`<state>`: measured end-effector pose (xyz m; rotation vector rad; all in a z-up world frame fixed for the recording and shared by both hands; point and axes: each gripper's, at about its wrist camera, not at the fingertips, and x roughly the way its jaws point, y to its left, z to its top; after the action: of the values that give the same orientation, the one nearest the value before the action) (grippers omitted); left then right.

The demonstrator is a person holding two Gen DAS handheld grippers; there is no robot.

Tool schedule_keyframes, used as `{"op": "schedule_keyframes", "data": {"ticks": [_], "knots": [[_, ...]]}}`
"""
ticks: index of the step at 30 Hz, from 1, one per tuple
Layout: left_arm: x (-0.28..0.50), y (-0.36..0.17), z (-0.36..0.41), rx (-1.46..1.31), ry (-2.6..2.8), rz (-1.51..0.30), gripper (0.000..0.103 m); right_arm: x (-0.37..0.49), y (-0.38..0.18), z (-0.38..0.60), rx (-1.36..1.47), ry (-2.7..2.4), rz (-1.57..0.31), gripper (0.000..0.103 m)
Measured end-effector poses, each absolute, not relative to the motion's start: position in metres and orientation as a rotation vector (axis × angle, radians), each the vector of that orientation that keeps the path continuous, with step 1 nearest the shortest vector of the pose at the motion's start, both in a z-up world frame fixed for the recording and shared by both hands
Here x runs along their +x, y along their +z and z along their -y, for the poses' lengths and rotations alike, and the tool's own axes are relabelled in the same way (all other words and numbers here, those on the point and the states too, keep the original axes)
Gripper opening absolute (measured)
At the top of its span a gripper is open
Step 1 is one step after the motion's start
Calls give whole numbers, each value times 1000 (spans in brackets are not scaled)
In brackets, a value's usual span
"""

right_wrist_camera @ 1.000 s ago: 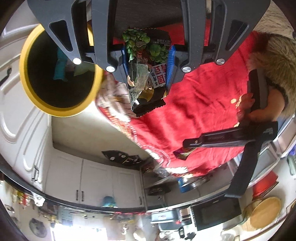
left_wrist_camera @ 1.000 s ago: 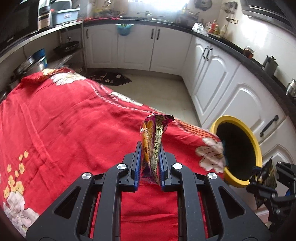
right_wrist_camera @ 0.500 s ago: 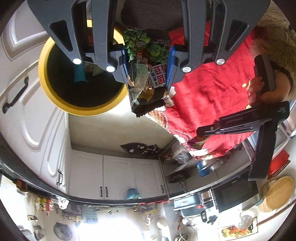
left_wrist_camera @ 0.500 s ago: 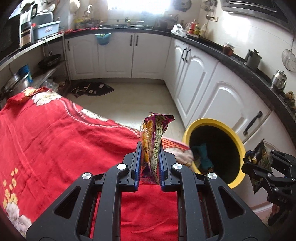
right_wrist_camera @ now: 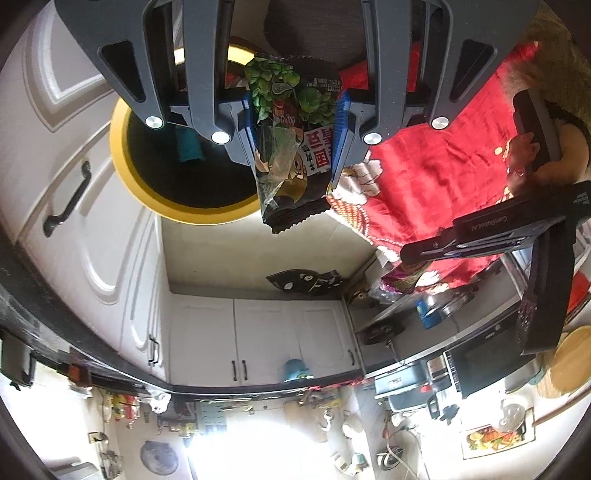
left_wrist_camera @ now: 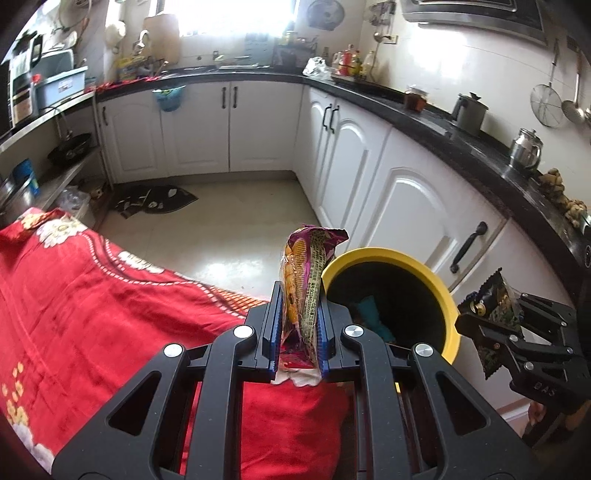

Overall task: Collect trash
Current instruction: 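Carry the purple wrapper and green packet over the yellow-rimmed bin with both tools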

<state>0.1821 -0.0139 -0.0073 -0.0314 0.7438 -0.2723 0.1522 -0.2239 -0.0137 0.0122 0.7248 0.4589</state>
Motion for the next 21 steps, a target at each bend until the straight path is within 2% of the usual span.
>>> {"op": "schedule_keyframes", "data": {"ticks": [21], "knots": [[182,3,62,-52,-344,-688,10,154,0,281,111,308,-645,31]]}}
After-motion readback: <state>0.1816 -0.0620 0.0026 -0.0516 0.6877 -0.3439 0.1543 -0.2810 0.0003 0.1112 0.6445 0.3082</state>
